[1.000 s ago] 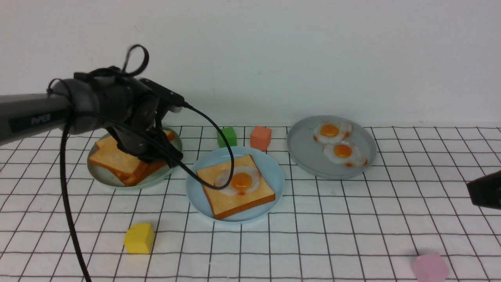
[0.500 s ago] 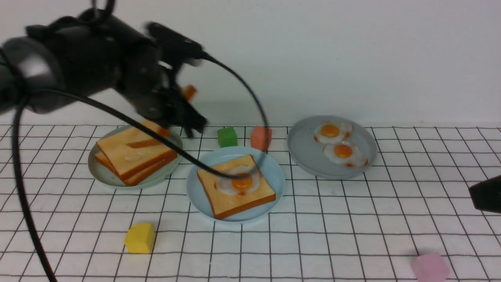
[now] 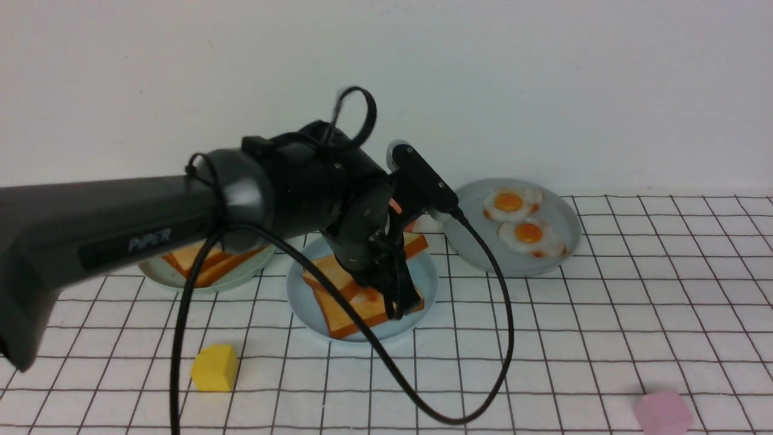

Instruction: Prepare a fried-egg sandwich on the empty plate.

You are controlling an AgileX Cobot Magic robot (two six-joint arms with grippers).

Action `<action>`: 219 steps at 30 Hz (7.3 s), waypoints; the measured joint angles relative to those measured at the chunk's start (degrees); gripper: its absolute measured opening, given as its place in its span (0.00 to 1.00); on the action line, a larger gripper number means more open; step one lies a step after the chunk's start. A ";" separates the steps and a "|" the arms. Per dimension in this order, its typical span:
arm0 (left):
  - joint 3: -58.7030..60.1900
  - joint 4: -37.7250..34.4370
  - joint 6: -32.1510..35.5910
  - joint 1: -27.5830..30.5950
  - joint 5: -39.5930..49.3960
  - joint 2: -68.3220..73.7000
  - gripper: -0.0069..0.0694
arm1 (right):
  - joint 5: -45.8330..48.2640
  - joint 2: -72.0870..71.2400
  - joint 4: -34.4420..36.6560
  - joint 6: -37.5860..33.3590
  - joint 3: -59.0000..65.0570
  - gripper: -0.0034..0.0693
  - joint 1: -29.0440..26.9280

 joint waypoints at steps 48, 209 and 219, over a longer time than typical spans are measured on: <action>0.00 -2.89 19.60 -0.02 0.59 3.45 0.29 | 0.78 -2.42 -0.62 0.00 0.00 0.11 0.00; 85.79 -23.95 -16.64 35.64 -13.51 -112.45 0.07 | -42.53 -36.65 -3.76 7.63 60.55 0.09 -20.44; 85.79 -23.96 -16.64 35.64 -13.46 -112.45 0.07 | -42.53 -36.65 -3.76 7.63 60.55 0.11 -20.44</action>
